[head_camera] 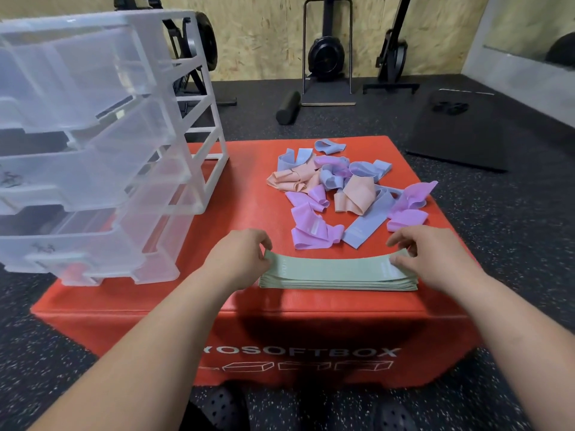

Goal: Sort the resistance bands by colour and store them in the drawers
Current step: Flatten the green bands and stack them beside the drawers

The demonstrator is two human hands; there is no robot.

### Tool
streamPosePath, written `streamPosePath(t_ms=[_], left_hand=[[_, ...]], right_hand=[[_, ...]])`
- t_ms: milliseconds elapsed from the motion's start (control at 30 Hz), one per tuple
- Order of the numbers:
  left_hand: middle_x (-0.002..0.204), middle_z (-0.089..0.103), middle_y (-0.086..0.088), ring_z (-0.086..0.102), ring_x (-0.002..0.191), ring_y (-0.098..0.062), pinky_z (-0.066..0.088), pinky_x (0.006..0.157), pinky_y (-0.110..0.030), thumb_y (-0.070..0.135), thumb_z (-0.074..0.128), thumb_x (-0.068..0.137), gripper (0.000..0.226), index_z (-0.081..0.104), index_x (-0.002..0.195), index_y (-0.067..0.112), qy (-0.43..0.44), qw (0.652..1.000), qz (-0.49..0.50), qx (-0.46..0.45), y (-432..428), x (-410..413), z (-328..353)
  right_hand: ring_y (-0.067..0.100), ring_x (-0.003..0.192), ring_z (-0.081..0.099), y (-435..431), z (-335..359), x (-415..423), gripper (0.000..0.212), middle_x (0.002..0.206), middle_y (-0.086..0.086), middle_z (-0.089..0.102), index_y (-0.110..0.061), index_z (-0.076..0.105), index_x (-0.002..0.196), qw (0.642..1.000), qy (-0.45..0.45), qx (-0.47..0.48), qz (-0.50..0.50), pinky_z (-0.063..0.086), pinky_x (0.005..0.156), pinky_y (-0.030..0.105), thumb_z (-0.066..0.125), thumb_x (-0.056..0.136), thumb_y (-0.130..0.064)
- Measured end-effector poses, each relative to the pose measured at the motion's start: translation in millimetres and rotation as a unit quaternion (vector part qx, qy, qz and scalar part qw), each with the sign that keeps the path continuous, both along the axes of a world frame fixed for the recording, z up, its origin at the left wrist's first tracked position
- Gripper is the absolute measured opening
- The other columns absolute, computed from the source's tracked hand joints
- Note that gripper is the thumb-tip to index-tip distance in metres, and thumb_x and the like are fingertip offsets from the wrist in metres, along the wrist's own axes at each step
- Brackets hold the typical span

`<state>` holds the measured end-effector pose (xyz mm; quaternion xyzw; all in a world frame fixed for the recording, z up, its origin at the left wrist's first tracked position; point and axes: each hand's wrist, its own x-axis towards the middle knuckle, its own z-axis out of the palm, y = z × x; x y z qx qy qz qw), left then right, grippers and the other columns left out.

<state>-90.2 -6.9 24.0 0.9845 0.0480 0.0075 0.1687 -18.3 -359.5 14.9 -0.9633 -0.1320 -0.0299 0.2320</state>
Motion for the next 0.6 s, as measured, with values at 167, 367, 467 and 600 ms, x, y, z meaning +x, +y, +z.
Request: streamPosePath(t_ms=[167,367,467,600], left_hand=[[0.096,0.067,0.007,0.07,0.084,-0.019,0.059,0.08,-0.04,0.031,0.065,0.089,0.025,0.07,0.114,0.031,0.028,0.998,-0.028,0.038,0.2,5.5,0.1],[0.128,0.058,0.005,0.061,0.117,-0.019,0.049,0.1,-0.035,0.038,0.07,0.093,0.041,0.065,0.132,0.028,0.02,0.995,-0.101,0.016,12.6,11.2,-7.4],[0.139,0.059,0.009,0.058,0.124,-0.015,0.045,0.103,-0.031,0.048,0.082,0.084,0.068,0.058,0.144,0.027,0.048,0.985,-0.166,0.023,12.5,10.4,-7.9],[0.132,0.065,0.008,0.061,0.117,-0.018,0.049,0.097,-0.034,0.043,0.087,0.078,0.073,0.06,0.144,0.026,0.056,0.98,-0.185,0.053,6.0,9.6,-10.1]], right_hand=[[0.013,0.07,0.063,-1.2,-5.9,6.0,0.028,0.075,-0.009,0.07,-0.026,0.08,0.101,0.999,0.013,-0.044,0.013,0.051,0.072,0.033,0.085,0.075,-0.019],[0.016,0.11,0.062,-9.6,1.2,7.3,0.043,0.127,-0.009,0.069,-0.036,0.073,0.119,0.99,0.018,-0.125,0.067,0.046,0.09,0.031,0.086,0.079,-0.045],[0.014,0.126,0.058,-14.3,4.2,3.3,0.069,0.14,-0.016,0.06,-0.039,0.062,0.136,0.98,0.066,-0.148,0.119,0.045,0.105,0.033,0.089,0.073,-0.049],[0.011,0.13,0.057,-14.8,-0.9,-0.3,0.076,0.141,-0.017,0.061,-0.036,0.059,0.14,0.973,0.078,-0.167,0.14,0.043,0.108,0.029,0.092,0.072,-0.04]])
